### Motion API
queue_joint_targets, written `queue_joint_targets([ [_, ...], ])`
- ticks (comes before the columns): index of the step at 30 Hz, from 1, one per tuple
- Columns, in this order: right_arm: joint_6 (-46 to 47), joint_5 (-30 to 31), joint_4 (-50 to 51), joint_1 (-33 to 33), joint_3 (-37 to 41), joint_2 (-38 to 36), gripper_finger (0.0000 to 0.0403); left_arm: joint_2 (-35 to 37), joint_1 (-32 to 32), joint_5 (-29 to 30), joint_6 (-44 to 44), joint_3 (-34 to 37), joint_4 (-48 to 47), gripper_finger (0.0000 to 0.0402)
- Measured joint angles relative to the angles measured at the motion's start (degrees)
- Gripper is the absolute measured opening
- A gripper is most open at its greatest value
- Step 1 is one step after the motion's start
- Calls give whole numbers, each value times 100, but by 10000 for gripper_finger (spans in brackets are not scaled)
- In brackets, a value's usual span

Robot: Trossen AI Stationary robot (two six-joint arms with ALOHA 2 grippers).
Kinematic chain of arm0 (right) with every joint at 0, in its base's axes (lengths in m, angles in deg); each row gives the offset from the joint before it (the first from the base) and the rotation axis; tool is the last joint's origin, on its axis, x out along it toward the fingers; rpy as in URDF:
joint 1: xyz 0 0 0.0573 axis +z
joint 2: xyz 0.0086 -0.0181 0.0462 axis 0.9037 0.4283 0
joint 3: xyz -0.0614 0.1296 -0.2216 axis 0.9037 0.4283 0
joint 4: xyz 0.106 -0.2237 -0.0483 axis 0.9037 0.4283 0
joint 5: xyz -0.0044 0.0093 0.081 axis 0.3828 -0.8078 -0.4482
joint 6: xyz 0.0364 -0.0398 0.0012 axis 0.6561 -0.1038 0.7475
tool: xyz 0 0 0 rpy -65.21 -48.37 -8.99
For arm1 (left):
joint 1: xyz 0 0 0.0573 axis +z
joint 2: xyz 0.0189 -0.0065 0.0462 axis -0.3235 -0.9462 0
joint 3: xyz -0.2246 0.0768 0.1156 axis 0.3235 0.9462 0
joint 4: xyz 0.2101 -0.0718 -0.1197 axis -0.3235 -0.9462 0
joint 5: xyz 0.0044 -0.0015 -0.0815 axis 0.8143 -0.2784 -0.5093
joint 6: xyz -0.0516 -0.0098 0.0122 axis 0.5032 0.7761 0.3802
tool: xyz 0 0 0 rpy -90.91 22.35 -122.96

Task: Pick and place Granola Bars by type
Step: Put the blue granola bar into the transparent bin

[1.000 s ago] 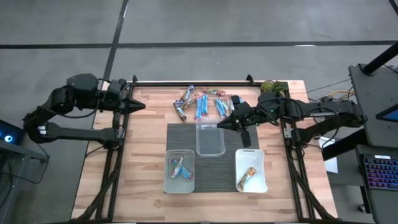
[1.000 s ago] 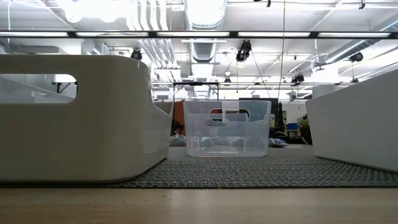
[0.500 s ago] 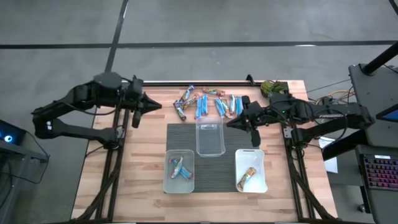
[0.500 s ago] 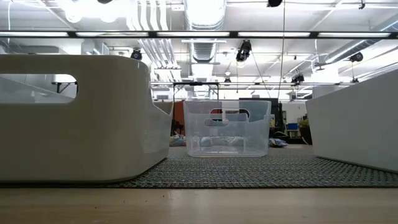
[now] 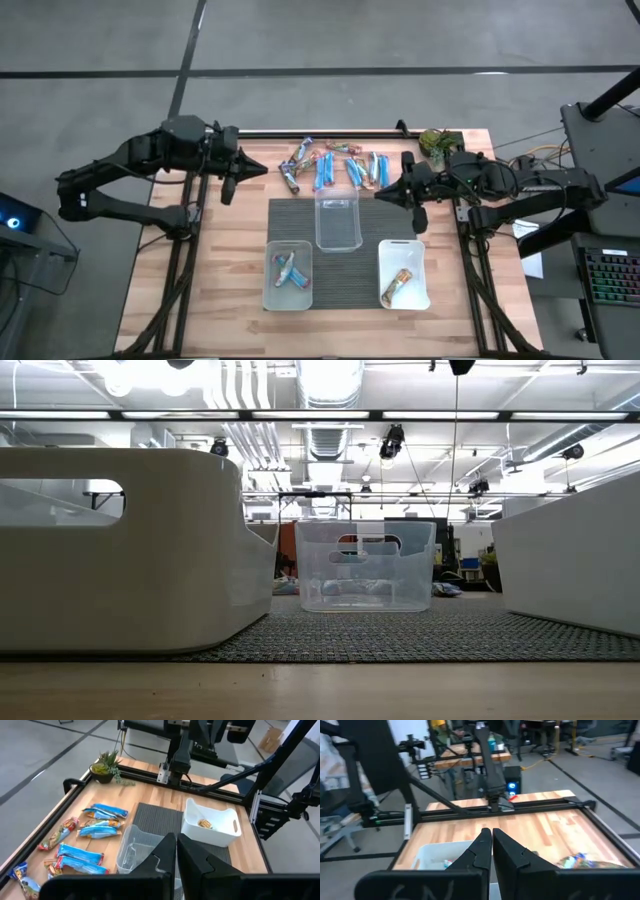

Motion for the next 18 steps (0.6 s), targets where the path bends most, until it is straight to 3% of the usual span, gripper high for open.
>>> queue_joint_targets([
  [5, -5, 406, 230, -25, 11, -121, 8, 7, 0, 97, -50, 0, 28, 0],
  [12, 126, 453, 846, -280, -70, -414, 8, 6, 24, 262, -152, -26, 197, 0],
  [18, 136, 617, 2057, -614, -381, -876, 8, 6, 83, 443, -155, -40, 227, 0],
])
